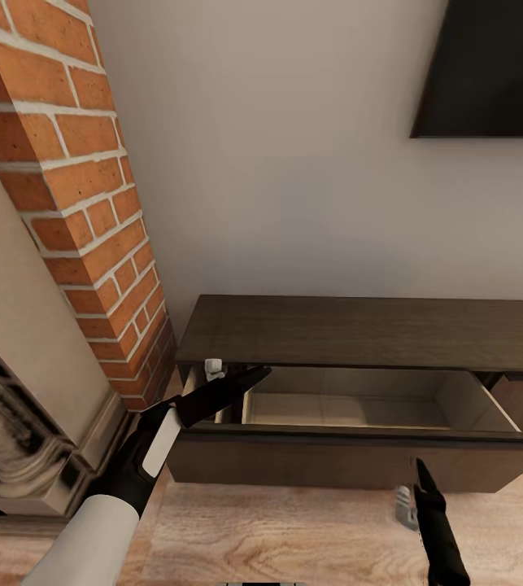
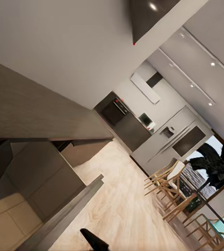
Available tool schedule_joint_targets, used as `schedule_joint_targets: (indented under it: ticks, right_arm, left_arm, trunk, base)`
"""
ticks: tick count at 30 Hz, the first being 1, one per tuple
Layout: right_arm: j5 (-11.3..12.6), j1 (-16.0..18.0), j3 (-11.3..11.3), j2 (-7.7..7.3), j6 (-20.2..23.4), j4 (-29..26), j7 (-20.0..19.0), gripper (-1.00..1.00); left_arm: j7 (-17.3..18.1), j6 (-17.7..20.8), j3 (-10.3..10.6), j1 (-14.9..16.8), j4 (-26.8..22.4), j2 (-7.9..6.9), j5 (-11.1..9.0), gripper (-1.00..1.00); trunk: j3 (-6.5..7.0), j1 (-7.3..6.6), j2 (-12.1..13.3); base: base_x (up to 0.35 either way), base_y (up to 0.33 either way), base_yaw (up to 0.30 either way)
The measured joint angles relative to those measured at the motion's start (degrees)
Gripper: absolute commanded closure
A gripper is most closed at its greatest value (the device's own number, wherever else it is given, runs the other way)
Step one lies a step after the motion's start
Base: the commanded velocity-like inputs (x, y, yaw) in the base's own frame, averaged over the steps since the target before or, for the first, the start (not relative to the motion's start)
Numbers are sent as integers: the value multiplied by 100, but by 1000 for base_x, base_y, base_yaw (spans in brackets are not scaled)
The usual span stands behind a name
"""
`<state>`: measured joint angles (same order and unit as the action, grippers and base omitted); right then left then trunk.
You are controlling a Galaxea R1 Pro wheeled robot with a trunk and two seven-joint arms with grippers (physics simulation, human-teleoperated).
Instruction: Place each of the two pumpkins and all three candles from the living room inside a cabinet in the living room (use any cabinet), then make sure every cabinet is closed, and position the cauldron so it is next to a table in the living room.
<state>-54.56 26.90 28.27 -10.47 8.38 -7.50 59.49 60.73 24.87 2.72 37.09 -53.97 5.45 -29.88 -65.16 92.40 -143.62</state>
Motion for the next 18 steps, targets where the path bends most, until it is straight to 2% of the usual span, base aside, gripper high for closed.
schedule_joint_targets:
  ticks: [2,5,8,12,15,17,18]
  right_arm:
    - [225,0,-10,-131,-2,88,1,-100]
    - [393,-1,-8,-275,-9,221,1,-100]
    - [440,-1,6,-406,-11,307,1,-100]
    - [534,-1,-7,-678,-95,497,-6,-100]
    - [838,0,-17,-979,-192,617,-21,-100]
    - [1124,0,-25,-1267,-216,660,-30,-100]
    - [1178,0,-5,-1336,-219,663,-30,-100]
  left_arm:
    - [0,0,0,0,4,0,0,-100]
    - [0,0,0,0,7,0,0,-100]
    - [0,0,0,0,13,0,0,-100]
    - [-3,0,0,0,24,0,0,-100]
    - [-7,0,0,0,26,0,0,-100]
    - [-8,0,0,0,26,0,0,-100]
    - [-8,0,0,0,26,0,0,-100]
  trunk:
    - [0,0,0]
    - [0,0,0]
    - [0,0,0]
    - [0,0,0]
    - [0,0,0]
    - [0,0,0]
    - [0,0,0]
  base:
    - [0,0,0]
    - [0,0,0]
    - [0,0,0]
    - [0,0,0]
    - [0,0,0]
    - [0,0,0]
    - [0,0,0]
